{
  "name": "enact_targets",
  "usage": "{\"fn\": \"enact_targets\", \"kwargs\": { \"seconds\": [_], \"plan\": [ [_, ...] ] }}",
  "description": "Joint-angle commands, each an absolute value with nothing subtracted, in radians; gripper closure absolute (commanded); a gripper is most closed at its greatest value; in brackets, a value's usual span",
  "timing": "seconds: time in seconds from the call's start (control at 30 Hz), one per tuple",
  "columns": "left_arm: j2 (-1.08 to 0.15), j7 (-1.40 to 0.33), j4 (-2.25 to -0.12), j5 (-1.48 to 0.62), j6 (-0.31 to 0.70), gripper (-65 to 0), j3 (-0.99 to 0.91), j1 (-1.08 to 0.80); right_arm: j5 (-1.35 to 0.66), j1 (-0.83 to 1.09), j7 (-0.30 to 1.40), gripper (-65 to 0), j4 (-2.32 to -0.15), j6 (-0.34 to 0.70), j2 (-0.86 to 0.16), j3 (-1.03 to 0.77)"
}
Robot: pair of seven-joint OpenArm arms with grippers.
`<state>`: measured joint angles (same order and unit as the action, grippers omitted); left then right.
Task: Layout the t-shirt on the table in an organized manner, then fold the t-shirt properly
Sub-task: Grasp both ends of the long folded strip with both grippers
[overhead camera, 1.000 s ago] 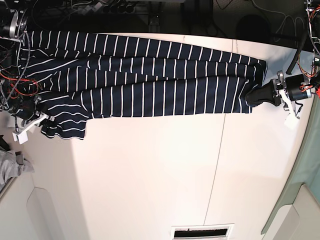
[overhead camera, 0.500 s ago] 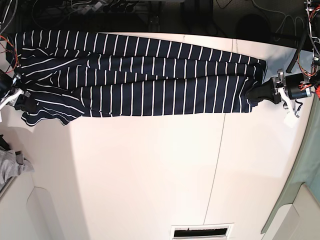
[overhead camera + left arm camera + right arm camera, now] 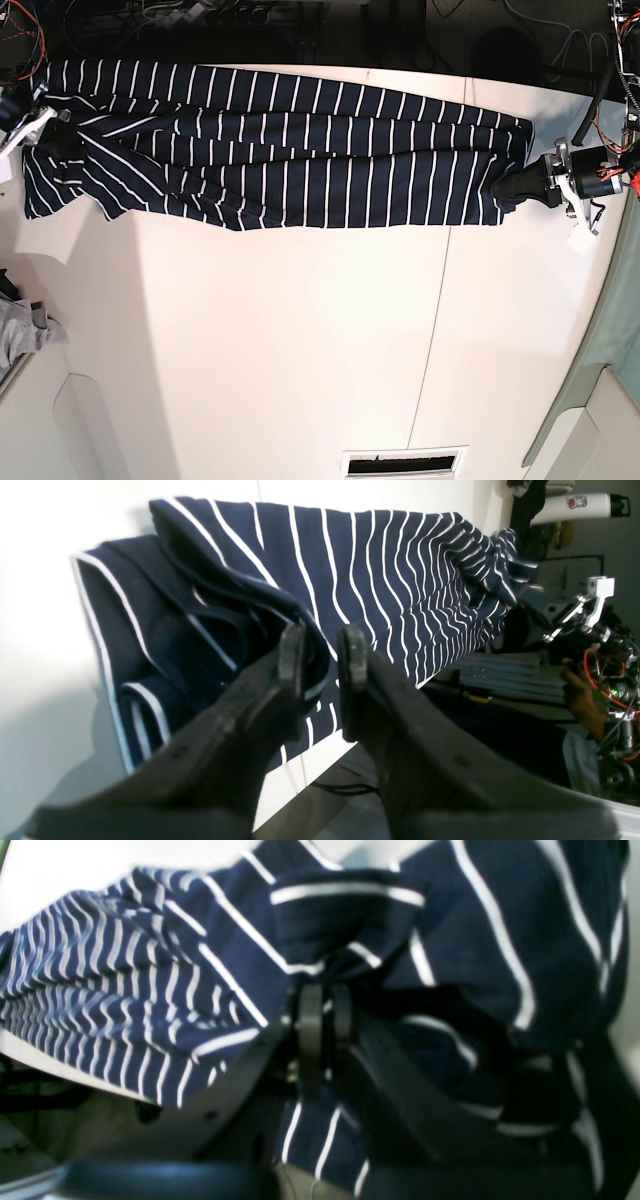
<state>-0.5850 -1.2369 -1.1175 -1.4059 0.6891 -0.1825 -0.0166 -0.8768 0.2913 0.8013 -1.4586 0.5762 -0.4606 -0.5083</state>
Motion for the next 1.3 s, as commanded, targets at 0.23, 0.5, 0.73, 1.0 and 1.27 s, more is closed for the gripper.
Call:
{"fn": "enact_targets", "kwargs": {
  "seconds": [0.23,0.5,0.73,1.0,1.27],
  "plan": [
    [-0.610,-1.223,-1.131,-1.432,0.698,-14.7,-0.189,-0.003,-0.850,0.291,0.759,-21.9,-1.473,0.580,-0.459,-0.517],
    [-0.632,-1.224,-1.131,-1.422,0.698,-29.0,-0.224,-0.003,-0.870,0.291,0.759,-31.9,-1.477,0.580,-0.459,-0.602],
    [-0.632,-1.240,-1.131,-1.439,0.698,-29.0,-0.344,-0.005,-0.933,0.288,0.759,-30.4,-1.509,0.580,-0.459,-0.756],
    [-0.626,-1.238,-1.131,-1.439,0.698,-29.0,-0.345,-0.025,-0.938,0.233,0.767,0.0,-1.540,0.580,-0.456,-0.735],
    [-0.624,-1.189,-1.131,-1.366,0.698,-30.0,-0.345,-0.036,-0.784,0.186,0.702,0.0,-1.539,0.580,-0.450,-0.524]
  ]
}}
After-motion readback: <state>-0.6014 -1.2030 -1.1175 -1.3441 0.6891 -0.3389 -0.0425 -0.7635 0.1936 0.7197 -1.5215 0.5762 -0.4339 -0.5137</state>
